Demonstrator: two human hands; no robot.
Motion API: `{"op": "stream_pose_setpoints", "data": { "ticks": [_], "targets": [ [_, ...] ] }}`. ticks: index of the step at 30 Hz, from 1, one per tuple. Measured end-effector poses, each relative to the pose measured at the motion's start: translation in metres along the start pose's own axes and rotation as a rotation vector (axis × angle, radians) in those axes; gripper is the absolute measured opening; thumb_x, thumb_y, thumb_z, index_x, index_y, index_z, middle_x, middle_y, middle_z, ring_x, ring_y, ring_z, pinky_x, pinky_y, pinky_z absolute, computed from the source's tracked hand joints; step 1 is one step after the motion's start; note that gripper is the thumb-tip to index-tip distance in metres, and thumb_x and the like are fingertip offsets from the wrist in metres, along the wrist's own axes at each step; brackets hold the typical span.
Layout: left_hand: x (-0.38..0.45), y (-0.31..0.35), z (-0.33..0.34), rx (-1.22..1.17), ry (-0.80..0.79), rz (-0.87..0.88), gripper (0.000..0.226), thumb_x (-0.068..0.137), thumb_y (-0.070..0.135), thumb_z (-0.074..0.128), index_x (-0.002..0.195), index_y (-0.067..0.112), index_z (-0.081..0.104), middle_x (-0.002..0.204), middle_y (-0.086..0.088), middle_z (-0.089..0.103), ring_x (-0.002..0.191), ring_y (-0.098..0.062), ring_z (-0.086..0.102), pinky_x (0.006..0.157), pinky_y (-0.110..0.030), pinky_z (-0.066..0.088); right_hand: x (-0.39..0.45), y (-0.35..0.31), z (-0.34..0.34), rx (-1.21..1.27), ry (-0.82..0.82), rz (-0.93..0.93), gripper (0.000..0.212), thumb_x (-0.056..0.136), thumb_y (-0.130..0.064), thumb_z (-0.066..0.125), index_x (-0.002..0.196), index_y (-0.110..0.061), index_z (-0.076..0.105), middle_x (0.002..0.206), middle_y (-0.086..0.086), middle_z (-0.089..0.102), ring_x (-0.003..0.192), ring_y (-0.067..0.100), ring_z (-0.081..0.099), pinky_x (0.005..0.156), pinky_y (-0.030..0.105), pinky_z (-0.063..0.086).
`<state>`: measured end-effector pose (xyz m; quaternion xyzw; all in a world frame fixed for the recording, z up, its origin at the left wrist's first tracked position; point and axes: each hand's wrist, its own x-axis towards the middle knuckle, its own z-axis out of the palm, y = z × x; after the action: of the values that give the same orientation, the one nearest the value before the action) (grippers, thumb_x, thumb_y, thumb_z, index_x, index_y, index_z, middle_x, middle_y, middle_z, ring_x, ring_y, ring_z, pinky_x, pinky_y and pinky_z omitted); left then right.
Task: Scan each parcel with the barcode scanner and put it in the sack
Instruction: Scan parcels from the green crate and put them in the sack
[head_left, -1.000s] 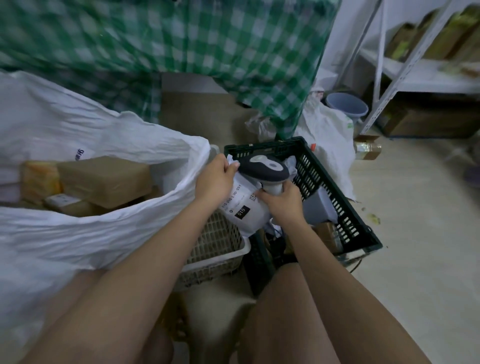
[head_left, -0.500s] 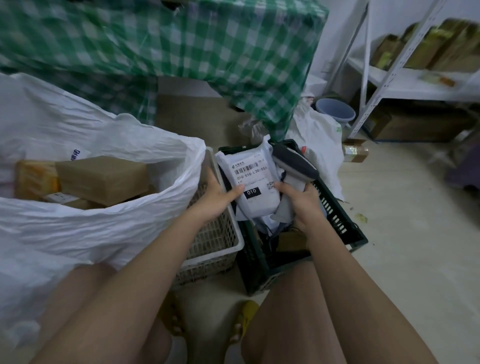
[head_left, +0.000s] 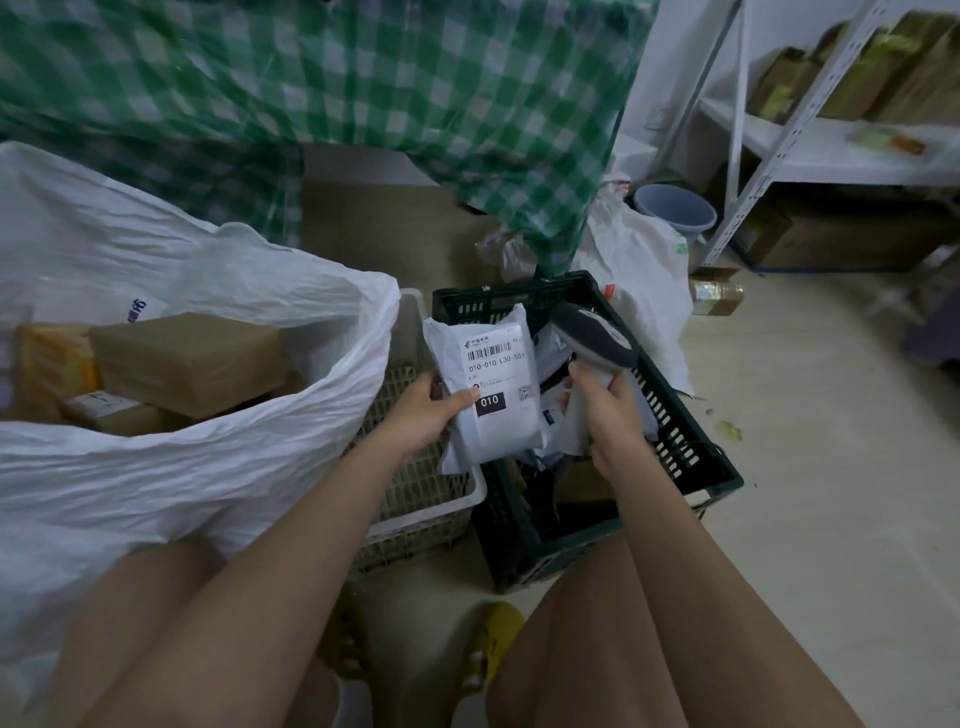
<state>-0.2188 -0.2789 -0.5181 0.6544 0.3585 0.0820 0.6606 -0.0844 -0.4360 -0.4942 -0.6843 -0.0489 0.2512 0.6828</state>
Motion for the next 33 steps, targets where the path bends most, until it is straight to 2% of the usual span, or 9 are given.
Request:
{"op": "stream_pose_setpoints", "data": {
  "ticks": [3, 5, 9, 13, 17, 21, 24, 29, 33],
  "targets": [
    [0.001, -0.012, -0.002, 0.096, 0.012, -0.059, 0.055, 0.089, 0.033, 0.067, 0.136, 0.017, 0.046, 0.12, 0.002, 0.056, 0.101, -0.02, 0.056, 0.084, -0.034, 0.047, -0.01, 0.011, 0.003, -0.166, -0.156, -0.003, 0.034, 0.093, -0.03, 0.061, 0.121, -0.013, 0.055, 0.1, 0.004, 0.068, 0.087, 0.019, 0.067, 0.082, 0.042, 0.056],
    [0.002, -0.019, -0.004, 0.11, 0.031, -0.09, 0.048, 0.089, 0.032, 0.066, 0.131, 0.015, 0.05, 0.122, 0.0, 0.059, 0.101, -0.022, 0.058, 0.081, -0.034, 0.048, -0.019, 0.02, 0.008, -0.181, -0.191, -0.018, 0.035, 0.093, -0.025, 0.062, 0.124, -0.012, 0.053, 0.108, 0.006, 0.066, 0.086, 0.017, 0.067, 0.072, 0.033, 0.056],
    [0.005, -0.028, -0.007, 0.083, 0.032, -0.117, 0.042, 0.089, 0.03, 0.067, 0.128, 0.016, 0.055, 0.123, -0.005, 0.064, 0.1, -0.022, 0.062, 0.075, -0.032, 0.049, -0.038, 0.035, 0.021, -0.152, -0.247, -0.007, 0.033, 0.092, -0.016, 0.064, 0.122, -0.009, 0.054, 0.096, 0.006, 0.063, 0.082, 0.02, 0.06, 0.065, 0.029, 0.05],
    [0.005, -0.031, -0.008, 0.106, 0.027, -0.108, 0.039, 0.09, 0.032, 0.066, 0.126, 0.019, 0.057, 0.119, -0.004, 0.066, 0.095, -0.022, 0.063, 0.066, -0.03, 0.049, -0.055, 0.048, 0.027, -0.201, -0.278, 0.013, 0.007, 0.093, -0.018, 0.062, 0.099, -0.021, 0.06, 0.087, 0.004, 0.063, 0.077, 0.012, 0.058, 0.07, 0.026, 0.05],
    [0.005, -0.035, -0.01, 0.108, 0.021, -0.116, 0.049, 0.088, 0.035, 0.067, 0.133, 0.019, 0.053, 0.124, -0.005, 0.064, 0.106, -0.026, 0.062, 0.082, -0.041, 0.051, -0.063, 0.056, 0.029, -0.245, -0.339, -0.032, 0.017, 0.092, -0.015, 0.062, 0.109, -0.01, 0.06, 0.086, -0.001, 0.063, 0.082, 0.006, 0.058, 0.067, 0.011, 0.047],
    [0.003, -0.036, -0.01, 0.123, 0.027, -0.117, 0.054, 0.088, 0.038, 0.066, 0.137, 0.019, 0.05, 0.128, -0.005, 0.061, 0.11, -0.027, 0.06, 0.089, -0.042, 0.052, -0.064, 0.064, 0.03, -0.271, -0.359, 0.004, 0.022, 0.091, -0.017, 0.064, 0.108, -0.011, 0.053, 0.087, -0.008, 0.057, 0.085, 0.008, 0.054, 0.069, 0.015, 0.043],
    [0.004, -0.036, -0.01, 0.114, 0.031, -0.116, 0.053, 0.089, 0.037, 0.065, 0.137, 0.02, 0.05, 0.128, -0.004, 0.061, 0.11, -0.026, 0.059, 0.088, -0.04, 0.051, -0.065, 0.068, 0.028, -0.296, -0.358, 0.003, 0.021, 0.09, -0.02, 0.065, 0.103, -0.012, 0.05, 0.087, -0.007, 0.055, 0.086, 0.011, 0.053, 0.069, 0.016, 0.042],
    [0.006, -0.039, -0.012, 0.075, 0.024, -0.116, 0.054, 0.089, 0.033, 0.066, 0.137, 0.018, 0.049, 0.128, -0.005, 0.061, 0.11, -0.025, 0.06, 0.09, -0.041, 0.051, -0.07, 0.066, 0.025, -0.283, -0.326, -0.016, 0.035, 0.09, -0.02, 0.065, 0.121, -0.005, 0.055, 0.099, 0.0, 0.06, 0.094, 0.014, 0.057, 0.071, 0.019, 0.044],
    [0.005, -0.039, -0.011, 0.08, 0.018, -0.111, 0.055, 0.089, 0.035, 0.066, 0.138, 0.018, 0.049, 0.129, -0.004, 0.06, 0.111, -0.025, 0.059, 0.087, -0.039, 0.05, -0.077, 0.065, 0.022, -0.281, -0.337, -0.035, 0.034, 0.09, -0.017, 0.065, 0.12, -0.007, 0.054, 0.09, -0.008, 0.058, 0.088, 0.009, 0.056, 0.071, 0.016, 0.045]
  ]
}}
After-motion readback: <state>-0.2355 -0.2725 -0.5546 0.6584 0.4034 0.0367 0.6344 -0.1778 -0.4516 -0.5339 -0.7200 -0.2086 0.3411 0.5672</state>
